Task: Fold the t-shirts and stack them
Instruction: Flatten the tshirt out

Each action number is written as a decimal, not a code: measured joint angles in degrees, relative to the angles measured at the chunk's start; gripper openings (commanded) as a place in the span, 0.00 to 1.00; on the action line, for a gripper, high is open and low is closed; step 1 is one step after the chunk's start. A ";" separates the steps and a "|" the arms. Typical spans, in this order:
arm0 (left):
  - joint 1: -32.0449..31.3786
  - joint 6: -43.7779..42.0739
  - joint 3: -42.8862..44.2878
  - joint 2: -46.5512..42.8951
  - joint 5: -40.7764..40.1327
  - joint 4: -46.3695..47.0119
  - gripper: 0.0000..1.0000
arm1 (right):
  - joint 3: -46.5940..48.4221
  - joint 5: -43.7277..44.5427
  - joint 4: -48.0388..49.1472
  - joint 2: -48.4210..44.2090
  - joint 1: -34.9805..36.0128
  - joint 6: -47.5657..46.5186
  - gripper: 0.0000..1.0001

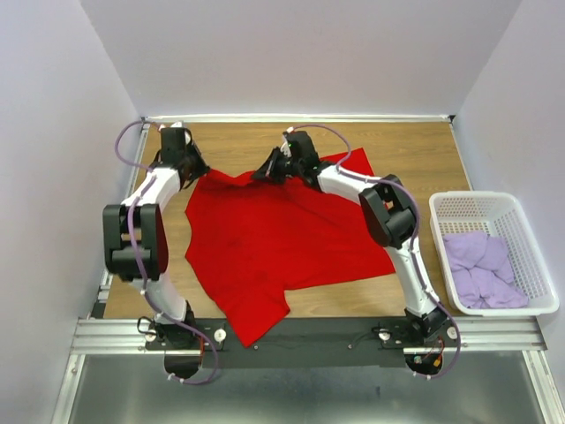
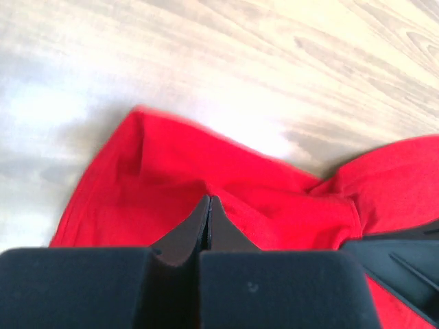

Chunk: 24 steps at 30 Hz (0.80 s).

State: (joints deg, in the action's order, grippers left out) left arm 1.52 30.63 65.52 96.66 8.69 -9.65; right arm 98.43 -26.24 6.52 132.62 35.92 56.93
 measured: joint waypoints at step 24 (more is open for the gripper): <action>0.04 0.00 25.57 24.39 2.45 6.84 0.00 | 30.23 1.22 -0.11 20.24 -6.05 -6.67 0.29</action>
State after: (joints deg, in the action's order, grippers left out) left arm 1.56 30.63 91.09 121.05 11.14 -2.81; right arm 128.66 -25.02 6.42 152.86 29.87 50.26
